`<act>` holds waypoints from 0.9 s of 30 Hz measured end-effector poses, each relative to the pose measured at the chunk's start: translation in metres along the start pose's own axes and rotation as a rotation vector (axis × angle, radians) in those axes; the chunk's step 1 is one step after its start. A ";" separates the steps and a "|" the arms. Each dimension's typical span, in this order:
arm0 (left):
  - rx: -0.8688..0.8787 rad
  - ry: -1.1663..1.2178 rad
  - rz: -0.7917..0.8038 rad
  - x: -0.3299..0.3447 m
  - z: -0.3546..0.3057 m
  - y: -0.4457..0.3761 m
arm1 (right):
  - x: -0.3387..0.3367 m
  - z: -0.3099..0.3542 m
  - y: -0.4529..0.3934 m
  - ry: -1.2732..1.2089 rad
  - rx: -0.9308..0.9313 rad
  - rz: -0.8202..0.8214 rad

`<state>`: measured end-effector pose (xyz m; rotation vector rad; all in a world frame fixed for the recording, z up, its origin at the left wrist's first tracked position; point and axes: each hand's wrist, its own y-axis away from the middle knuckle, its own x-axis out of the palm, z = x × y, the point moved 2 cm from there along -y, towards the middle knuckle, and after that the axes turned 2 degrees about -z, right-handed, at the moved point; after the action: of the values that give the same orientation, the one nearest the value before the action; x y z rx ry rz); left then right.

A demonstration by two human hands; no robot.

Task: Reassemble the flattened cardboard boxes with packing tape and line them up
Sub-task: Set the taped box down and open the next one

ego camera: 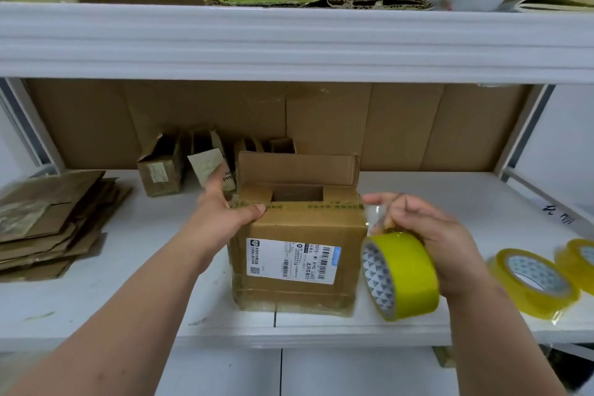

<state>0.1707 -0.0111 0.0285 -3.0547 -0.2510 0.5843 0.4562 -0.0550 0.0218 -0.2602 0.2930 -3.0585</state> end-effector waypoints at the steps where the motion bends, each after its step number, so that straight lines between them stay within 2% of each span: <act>1: 0.011 -0.048 0.011 -0.002 -0.002 -0.003 | 0.006 -0.001 -0.003 0.098 -0.003 0.019; 7: 0.105 -0.211 0.188 -0.005 -0.017 -0.015 | 0.017 -0.003 -0.009 0.347 0.030 -0.022; 11: 0.210 -0.352 0.171 -0.012 -0.018 -0.018 | 0.018 0.000 -0.007 0.388 0.045 -0.037; 15: 0.365 -0.483 0.103 -0.015 -0.005 -0.019 | 0.021 0.001 -0.004 0.334 0.062 -0.050; 21: 0.424 -0.791 0.044 -0.011 -0.005 -0.013 | 0.023 0.011 -0.001 0.330 0.014 -0.054; 23: 0.446 -0.870 0.032 -0.010 -0.009 -0.013 | 0.023 0.021 0.002 0.207 -0.021 -0.085; 27: 0.498 -0.919 0.064 -0.007 -0.013 -0.010 | 0.030 0.038 0.002 0.098 -0.020 0.018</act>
<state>0.1678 -0.0026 0.0434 -2.1384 -0.0001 1.7074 0.4331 -0.0662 0.0628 -0.1079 0.3288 -3.0576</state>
